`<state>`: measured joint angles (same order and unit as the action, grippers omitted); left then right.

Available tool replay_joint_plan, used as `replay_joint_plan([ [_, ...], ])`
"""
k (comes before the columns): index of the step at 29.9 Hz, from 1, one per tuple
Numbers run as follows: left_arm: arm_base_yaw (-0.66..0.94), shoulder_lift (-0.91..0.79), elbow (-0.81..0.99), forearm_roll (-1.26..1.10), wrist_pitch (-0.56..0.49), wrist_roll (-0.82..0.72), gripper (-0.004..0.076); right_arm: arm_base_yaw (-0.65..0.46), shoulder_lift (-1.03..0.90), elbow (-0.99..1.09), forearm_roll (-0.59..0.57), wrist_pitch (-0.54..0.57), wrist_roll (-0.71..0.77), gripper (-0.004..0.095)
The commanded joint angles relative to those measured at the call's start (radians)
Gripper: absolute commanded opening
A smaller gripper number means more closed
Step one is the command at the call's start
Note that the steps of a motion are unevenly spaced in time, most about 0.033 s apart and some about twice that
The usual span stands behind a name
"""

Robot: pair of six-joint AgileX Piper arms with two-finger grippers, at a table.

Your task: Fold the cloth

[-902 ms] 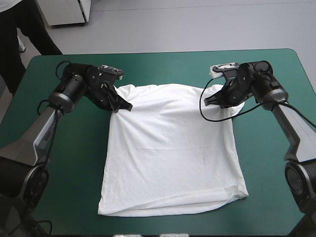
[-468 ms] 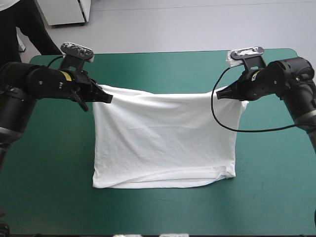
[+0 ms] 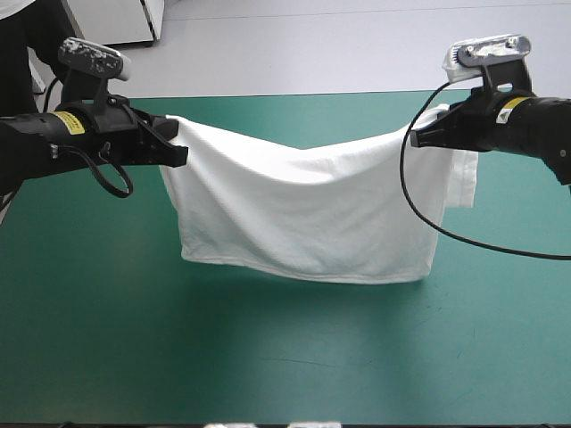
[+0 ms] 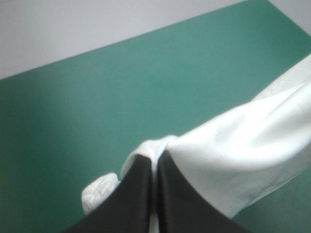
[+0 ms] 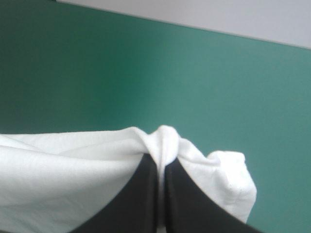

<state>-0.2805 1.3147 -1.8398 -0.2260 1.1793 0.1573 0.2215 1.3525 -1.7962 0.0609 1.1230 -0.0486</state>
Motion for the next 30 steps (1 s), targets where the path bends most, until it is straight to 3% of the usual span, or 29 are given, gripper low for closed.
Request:
replay_joint_plan([
  [1,-0.005,-0.03,-0.052,-0.023,-0.159,-0.006,-0.001,0.001,-0.023,-0.086,0.0,-0.107,0.001,-0.0013],
  [12,0.008,0.113,-0.07,-0.029,-0.561,-0.006,-0.001,-0.015,0.212,-0.359,0.001,-0.309,-0.006,-0.0018],
  [16,0.056,0.226,-0.163,-0.098,-0.609,-0.004,-0.001,-0.072,0.358,-0.526,0.089,-0.338,-0.026,-0.0017],
  [19,0.097,0.322,-0.286,-0.174,-0.607,0.031,-0.001,-0.134,0.447,-0.624,0.254,-0.355,-0.1,-0.0017],
  [23,0.133,0.418,-0.42,-0.297,-0.572,0.102,-0.001,-0.178,0.496,-0.641,0.35,-0.36,-0.177,-0.0017],
  [27,0.135,0.479,-0.441,-0.311,-0.424,0.116,-0.001,-0.18,0.511,-0.632,0.347,-0.293,-0.199,-0.0017],
  [30,0.135,0.507,-0.427,-0.308,-0.257,0.116,-0.001,-0.18,0.514,-0.59,0.357,-0.219,-0.201,-0.0017],
])
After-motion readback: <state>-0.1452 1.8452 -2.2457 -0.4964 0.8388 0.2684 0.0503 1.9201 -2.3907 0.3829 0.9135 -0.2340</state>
